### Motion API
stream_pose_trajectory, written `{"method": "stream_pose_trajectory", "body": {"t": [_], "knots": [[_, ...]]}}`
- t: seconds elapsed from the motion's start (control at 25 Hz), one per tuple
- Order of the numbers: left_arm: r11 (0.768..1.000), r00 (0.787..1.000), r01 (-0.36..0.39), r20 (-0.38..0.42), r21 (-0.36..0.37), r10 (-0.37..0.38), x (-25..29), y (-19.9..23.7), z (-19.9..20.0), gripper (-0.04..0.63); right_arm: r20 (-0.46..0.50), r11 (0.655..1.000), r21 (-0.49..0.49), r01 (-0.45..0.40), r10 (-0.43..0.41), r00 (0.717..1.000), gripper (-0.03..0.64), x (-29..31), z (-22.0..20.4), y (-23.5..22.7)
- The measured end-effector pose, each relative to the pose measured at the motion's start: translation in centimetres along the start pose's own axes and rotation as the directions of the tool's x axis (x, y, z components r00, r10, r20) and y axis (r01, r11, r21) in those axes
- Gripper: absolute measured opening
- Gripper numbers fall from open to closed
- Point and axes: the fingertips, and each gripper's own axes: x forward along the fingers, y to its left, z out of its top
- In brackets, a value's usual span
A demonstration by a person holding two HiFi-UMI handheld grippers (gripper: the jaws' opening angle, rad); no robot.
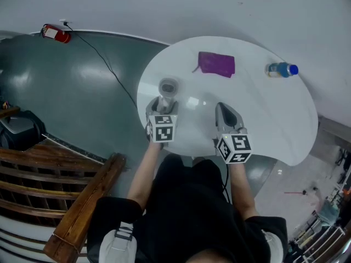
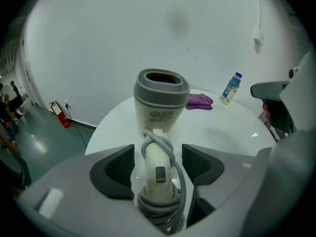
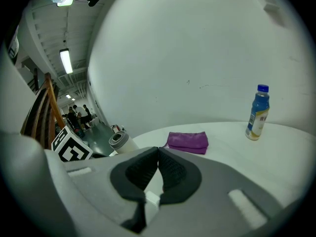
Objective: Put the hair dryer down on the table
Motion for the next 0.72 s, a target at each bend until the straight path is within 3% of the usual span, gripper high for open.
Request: {"method": "stream_pose_trajectory", "body": {"t": [0.44, 0.72], "knots": [[1.0, 0.999, -0.018, 0.04, 0.003, 0.017, -2.5, -0.9, -0.2, 0.31, 0.028, 1.0, -0.012, -0.014, 0.015, 1.0, 0.005, -2.2, -0.1, 0.7], [0.999, 0.996, -0.034, 0.08, 0.013, 0.033, -5.1, -2.2, -0.4, 0.267, 0.049, 0.999, -0.032, -0.034, 0.036, 0.998, 0.005, -4.3, -0.4, 1.0]]}}
